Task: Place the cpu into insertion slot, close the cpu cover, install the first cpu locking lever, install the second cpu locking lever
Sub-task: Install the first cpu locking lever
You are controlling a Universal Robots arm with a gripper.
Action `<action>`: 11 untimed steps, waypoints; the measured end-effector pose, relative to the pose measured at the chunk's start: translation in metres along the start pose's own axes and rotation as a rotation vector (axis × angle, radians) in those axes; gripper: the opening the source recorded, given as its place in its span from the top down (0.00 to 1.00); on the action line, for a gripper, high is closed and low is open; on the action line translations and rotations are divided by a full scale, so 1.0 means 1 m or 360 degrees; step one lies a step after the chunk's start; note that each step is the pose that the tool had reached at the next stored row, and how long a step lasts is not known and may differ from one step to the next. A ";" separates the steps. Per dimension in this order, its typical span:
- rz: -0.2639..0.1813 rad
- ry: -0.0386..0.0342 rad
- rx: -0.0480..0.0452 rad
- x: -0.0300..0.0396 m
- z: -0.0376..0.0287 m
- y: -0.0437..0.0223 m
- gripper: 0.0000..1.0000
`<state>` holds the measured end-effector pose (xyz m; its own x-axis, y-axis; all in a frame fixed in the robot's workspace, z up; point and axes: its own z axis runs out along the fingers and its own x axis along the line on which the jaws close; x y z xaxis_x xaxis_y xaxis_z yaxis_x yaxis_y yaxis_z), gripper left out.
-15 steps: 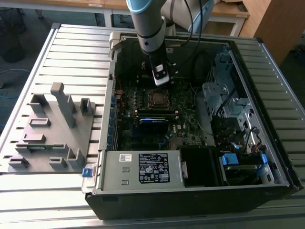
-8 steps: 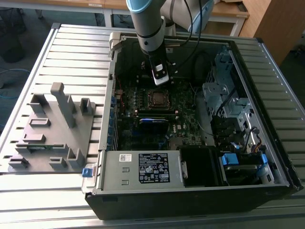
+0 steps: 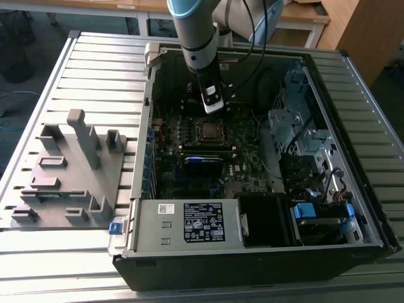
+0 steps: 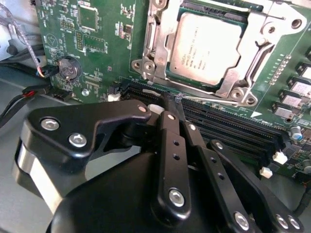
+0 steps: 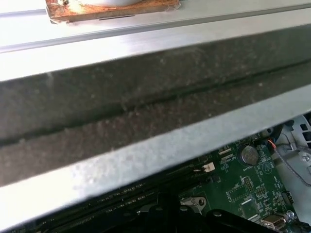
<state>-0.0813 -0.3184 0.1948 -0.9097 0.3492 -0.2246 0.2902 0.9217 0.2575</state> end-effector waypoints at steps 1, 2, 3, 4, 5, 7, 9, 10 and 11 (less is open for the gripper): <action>-0.0001 -0.0001 0.0002 0.0000 0.0002 0.0000 0.90; -0.0001 -0.0001 0.0003 0.0000 0.0002 -0.0001 0.90; -0.0001 -0.0001 0.0003 0.0001 0.0002 -0.0001 0.90; -0.0001 -0.0002 0.0004 0.0001 0.0003 -0.0001 0.90; -0.0002 -0.0003 0.0006 0.0001 0.0004 0.0000 0.90; -0.0005 -0.0006 0.0015 0.0001 0.0005 -0.0001 0.90; -0.0008 -0.0010 0.0021 0.0002 0.0010 -0.0002 0.90; -0.0009 -0.0013 0.0021 0.0003 0.0013 -0.0004 0.90; -0.0009 -0.0015 0.0022 0.0004 0.0018 -0.0005 0.90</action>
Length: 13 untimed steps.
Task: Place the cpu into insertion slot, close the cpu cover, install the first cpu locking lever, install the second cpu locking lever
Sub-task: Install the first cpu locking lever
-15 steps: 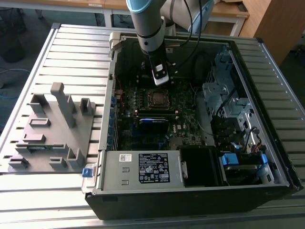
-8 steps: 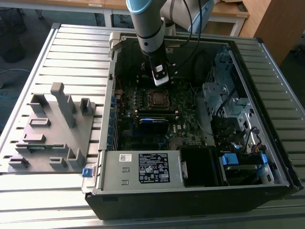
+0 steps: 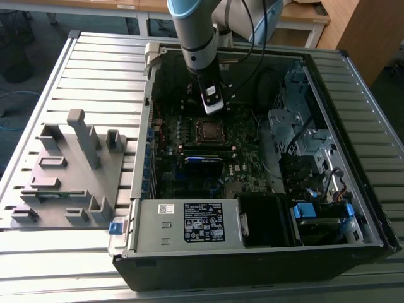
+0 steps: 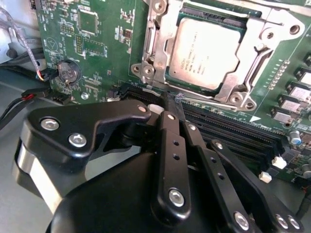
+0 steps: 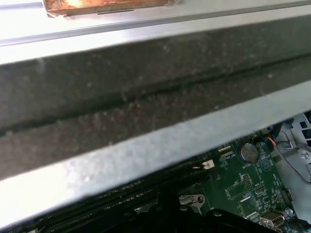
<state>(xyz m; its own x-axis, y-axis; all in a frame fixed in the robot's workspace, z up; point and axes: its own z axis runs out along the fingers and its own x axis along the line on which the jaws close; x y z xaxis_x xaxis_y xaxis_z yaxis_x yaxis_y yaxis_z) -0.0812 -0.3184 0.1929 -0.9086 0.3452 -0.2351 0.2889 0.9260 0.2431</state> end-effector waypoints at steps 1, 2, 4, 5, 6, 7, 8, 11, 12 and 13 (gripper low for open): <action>-0.0001 -0.0002 0.0000 0.0001 0.0004 -0.0001 0.90; -0.0002 -0.0005 0.0001 0.0002 0.0009 -0.0002 0.90; -0.0003 -0.0009 0.0001 0.0005 0.0019 -0.0005 0.90; -0.0003 -0.0011 0.0000 0.0006 0.0025 -0.0007 0.90; -0.0003 -0.0013 0.0000 0.0008 0.0030 -0.0008 0.90; -0.0004 -0.0015 0.0000 0.0009 0.0035 -0.0010 0.90; -0.0004 -0.0016 -0.0001 0.0010 0.0040 -0.0011 0.90; -0.0004 -0.0018 -0.0003 0.0014 0.0057 -0.0014 0.90; -0.0004 -0.0018 -0.0003 0.0014 0.0059 -0.0015 0.90; -0.0004 -0.0018 -0.0002 0.0014 0.0060 -0.0015 0.90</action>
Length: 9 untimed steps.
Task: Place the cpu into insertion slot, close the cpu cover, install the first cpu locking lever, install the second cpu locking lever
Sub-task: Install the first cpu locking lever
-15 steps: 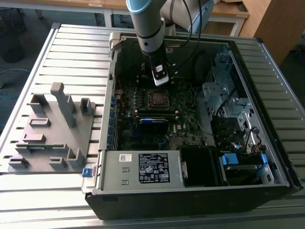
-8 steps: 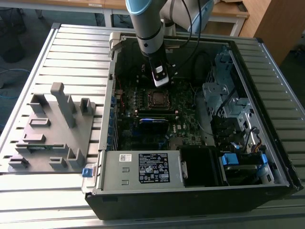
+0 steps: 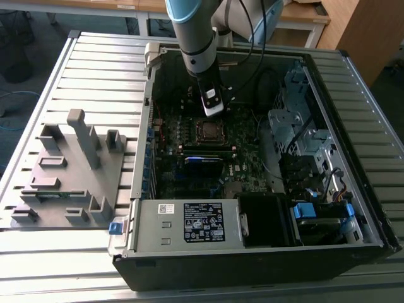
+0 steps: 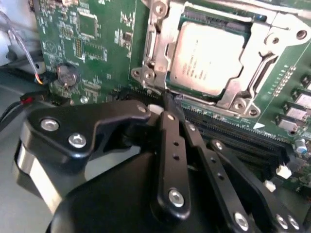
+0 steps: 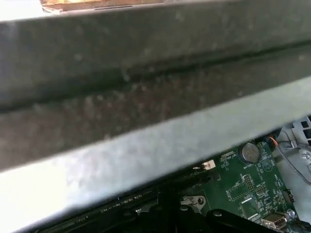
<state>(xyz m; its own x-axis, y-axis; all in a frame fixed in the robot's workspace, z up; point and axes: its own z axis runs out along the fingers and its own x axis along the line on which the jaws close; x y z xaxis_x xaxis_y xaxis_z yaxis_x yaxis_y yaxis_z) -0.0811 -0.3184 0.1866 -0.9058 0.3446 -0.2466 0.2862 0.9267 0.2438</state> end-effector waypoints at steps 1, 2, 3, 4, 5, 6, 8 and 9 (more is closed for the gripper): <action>0.0000 0.0000 0.0000 -0.0001 0.0000 0.0000 0.90; 0.0001 0.0001 -0.0003 -0.0004 0.0001 0.0000 0.90; 0.0004 0.0004 -0.0012 -0.0005 0.0002 0.0001 0.90; 0.0006 0.0005 -0.0016 -0.0006 0.0003 0.0002 0.90; 0.0006 0.0005 -0.0017 -0.0006 0.0003 0.0002 0.90; 0.0006 0.0005 -0.0017 -0.0006 0.0003 0.0002 0.90; 0.0006 0.0006 -0.0017 -0.0007 -0.0003 0.0003 0.90; 0.0006 0.0005 -0.0017 -0.0009 -0.0008 0.0005 0.90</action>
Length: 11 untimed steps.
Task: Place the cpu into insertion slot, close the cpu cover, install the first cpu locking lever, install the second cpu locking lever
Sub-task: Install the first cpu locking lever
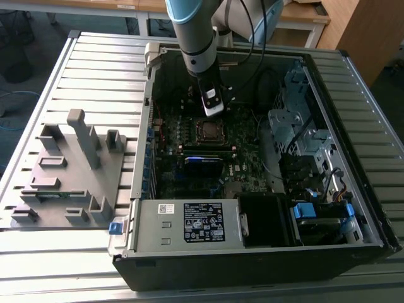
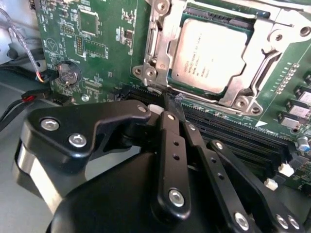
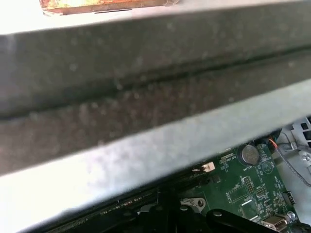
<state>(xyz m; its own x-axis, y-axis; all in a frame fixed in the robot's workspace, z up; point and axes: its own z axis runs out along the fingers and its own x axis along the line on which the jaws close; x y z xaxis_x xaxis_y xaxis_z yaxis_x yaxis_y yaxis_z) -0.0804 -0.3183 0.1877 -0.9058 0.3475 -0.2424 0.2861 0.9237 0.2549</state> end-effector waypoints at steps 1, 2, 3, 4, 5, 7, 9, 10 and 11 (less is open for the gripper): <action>0.0000 0.0000 0.0000 -0.0002 -0.0008 0.0002 0.90; 0.0000 0.0000 0.0000 -0.0005 -0.0019 0.0005 0.90; 0.0000 0.0000 0.0001 -0.0008 -0.0031 0.0008 0.90; 0.0000 0.0000 0.0001 -0.0011 -0.0042 0.0011 0.90; -0.0001 0.0000 0.0001 -0.0014 -0.0053 0.0014 0.90; -0.0001 -0.0001 0.0002 -0.0020 -0.0078 0.0021 0.90; -0.0002 -0.0001 0.0004 -0.0021 -0.0082 0.0022 0.90; -0.0002 -0.0002 0.0005 -0.0022 -0.0081 0.0022 0.90; -0.0002 -0.0002 0.0006 -0.0023 -0.0082 0.0022 0.90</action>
<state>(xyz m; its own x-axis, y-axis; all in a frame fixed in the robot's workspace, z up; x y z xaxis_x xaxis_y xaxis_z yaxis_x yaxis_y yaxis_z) -0.0803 -0.3184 0.1964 -0.9058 0.3464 -0.2440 0.2861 0.9248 0.2508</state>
